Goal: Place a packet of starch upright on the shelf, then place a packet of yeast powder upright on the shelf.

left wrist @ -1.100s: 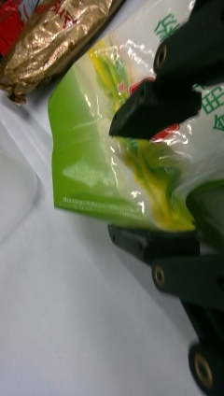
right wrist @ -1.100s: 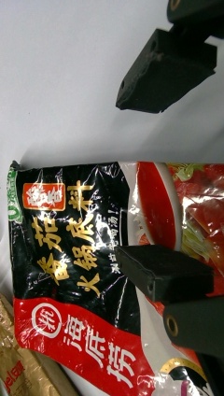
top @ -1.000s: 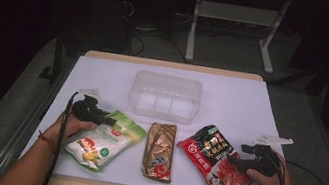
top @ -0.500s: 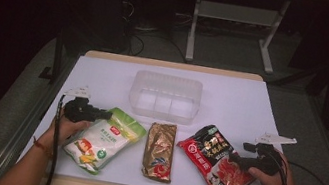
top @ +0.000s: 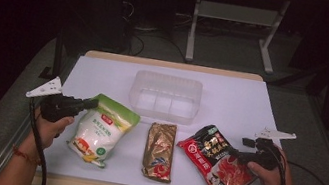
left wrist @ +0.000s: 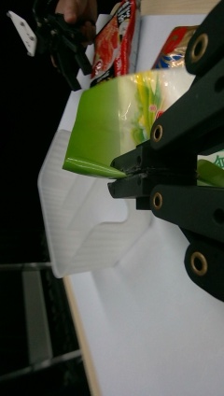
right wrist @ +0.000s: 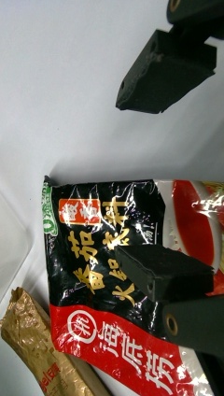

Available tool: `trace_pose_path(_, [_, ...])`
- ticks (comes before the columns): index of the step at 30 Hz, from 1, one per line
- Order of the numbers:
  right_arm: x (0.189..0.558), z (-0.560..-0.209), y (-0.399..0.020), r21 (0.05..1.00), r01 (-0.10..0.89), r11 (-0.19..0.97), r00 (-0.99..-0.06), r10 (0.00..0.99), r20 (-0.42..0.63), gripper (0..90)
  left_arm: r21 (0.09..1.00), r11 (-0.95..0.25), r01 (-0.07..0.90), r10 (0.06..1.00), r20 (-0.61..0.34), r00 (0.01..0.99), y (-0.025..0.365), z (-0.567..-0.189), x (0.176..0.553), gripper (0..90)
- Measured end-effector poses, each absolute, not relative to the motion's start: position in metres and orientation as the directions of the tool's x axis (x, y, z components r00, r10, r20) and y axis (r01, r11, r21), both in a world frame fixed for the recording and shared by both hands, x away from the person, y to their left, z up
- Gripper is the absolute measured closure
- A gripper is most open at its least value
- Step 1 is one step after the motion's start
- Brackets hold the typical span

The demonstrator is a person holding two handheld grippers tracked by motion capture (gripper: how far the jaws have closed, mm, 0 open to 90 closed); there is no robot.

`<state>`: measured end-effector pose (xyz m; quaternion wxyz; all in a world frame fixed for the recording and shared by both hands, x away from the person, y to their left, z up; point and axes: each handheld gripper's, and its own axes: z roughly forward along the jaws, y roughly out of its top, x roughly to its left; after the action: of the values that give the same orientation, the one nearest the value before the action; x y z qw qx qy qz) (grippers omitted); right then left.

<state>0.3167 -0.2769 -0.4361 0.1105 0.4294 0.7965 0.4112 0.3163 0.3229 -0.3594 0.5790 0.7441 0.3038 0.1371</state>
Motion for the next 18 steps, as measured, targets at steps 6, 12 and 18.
trace_pose_path(6, [0.317,-0.434,-0.279,0.755,0.595,0.277,-0.596,0.782,0.183,23.7,0.954,-0.116,0.276,0.599,-0.155,0.786,0.318,-0.349,0.308,89.8])
trace_pose_path(12, [0.316,-0.432,-0.284,0.764,0.593,0.252,-0.578,0.795,0.187,23.7,0.964,-0.106,0.246,0.603,-0.134,0.786,0.313,-0.339,0.301,89.9])
trace_pose_path(18, [0.316,-0.432,-0.283,0.764,0.593,0.253,-0.579,0.794,0.187,23.8,0.969,-0.06,0.242,0.606,-0.157,0.78,0.312,-0.336,0.299,90.0])
